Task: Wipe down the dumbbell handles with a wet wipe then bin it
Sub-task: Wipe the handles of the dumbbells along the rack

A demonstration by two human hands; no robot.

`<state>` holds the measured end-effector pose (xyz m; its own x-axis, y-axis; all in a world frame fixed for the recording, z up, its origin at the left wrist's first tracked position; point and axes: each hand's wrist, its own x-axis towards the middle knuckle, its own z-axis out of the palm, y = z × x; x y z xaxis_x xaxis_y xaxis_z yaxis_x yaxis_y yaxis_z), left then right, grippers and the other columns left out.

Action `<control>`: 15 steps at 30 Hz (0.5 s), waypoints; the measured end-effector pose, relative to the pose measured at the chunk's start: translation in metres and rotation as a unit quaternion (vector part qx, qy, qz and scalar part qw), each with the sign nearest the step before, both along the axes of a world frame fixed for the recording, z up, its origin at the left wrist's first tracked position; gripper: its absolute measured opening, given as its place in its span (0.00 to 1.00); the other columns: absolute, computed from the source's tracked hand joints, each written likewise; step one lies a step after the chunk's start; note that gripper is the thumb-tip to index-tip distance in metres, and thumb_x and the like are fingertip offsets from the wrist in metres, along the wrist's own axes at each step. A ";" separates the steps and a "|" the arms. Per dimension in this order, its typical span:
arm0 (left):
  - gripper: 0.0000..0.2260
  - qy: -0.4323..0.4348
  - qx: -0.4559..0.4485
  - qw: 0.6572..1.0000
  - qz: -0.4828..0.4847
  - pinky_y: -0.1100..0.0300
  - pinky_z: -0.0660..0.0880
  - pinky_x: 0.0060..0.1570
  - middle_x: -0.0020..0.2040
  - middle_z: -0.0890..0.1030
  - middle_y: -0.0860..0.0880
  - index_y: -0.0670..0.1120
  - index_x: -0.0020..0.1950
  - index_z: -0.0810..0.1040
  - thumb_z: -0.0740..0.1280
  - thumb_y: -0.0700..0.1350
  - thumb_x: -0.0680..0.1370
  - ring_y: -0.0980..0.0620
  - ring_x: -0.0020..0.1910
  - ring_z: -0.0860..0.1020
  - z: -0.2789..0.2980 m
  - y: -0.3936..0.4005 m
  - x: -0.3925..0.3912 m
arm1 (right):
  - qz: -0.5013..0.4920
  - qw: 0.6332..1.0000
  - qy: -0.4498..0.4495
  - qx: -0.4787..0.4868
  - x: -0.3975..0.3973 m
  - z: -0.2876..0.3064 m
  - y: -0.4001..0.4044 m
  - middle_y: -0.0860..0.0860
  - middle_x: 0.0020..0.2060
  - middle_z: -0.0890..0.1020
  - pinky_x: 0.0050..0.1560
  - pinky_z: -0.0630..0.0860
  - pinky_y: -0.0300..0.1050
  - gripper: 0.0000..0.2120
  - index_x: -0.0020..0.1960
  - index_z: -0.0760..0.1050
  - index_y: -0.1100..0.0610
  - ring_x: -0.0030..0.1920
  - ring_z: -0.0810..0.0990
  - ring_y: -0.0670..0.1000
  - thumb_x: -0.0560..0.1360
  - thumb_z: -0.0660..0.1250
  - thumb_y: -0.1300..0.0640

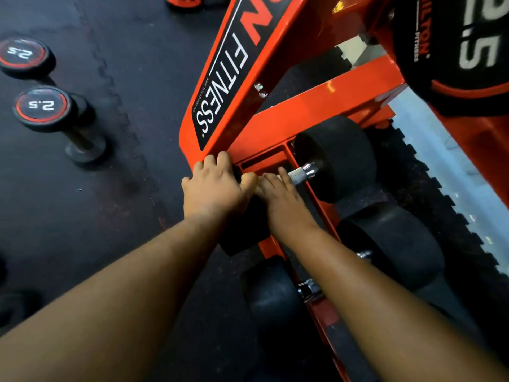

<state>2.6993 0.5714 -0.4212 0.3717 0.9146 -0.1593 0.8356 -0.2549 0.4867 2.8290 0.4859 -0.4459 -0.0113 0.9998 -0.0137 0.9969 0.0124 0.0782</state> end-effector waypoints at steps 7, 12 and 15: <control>0.16 -0.005 0.007 1.000 0.003 0.44 0.66 0.53 0.54 0.75 0.45 0.49 0.51 0.68 0.57 0.61 0.77 0.42 0.56 0.72 -0.004 0.000 -0.001 | 0.023 0.997 -0.006 -0.072 0.012 -0.011 0.012 0.55 0.53 0.82 0.68 0.67 0.53 0.23 0.63 0.78 0.57 0.56 0.80 0.59 0.69 0.62 0.63; 0.16 -0.011 0.005 1.000 0.001 0.45 0.66 0.52 0.54 0.75 0.45 0.49 0.51 0.67 0.57 0.61 0.77 0.42 0.56 0.71 -0.003 0.001 0.000 | 0.008 0.995 0.037 -0.088 0.011 -0.005 0.022 0.55 0.52 0.80 0.65 0.68 0.56 0.19 0.62 0.75 0.56 0.55 0.77 0.60 0.71 0.66 0.64; 0.15 -0.014 0.008 1.000 0.004 0.45 0.67 0.52 0.52 0.74 0.46 0.50 0.50 0.66 0.57 0.62 0.77 0.43 0.55 0.72 -0.006 0.000 -0.001 | 0.034 0.999 0.001 -0.005 0.017 -0.020 -0.021 0.58 0.69 0.74 0.75 0.54 0.60 0.31 0.74 0.65 0.60 0.71 0.66 0.60 0.71 0.55 0.62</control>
<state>2.6988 0.5711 -0.4271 0.3691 0.9195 -0.1349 0.8238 -0.2565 0.5055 2.8455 0.4648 -0.4655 -0.0802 0.9965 -0.0234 0.9938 0.0818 0.0758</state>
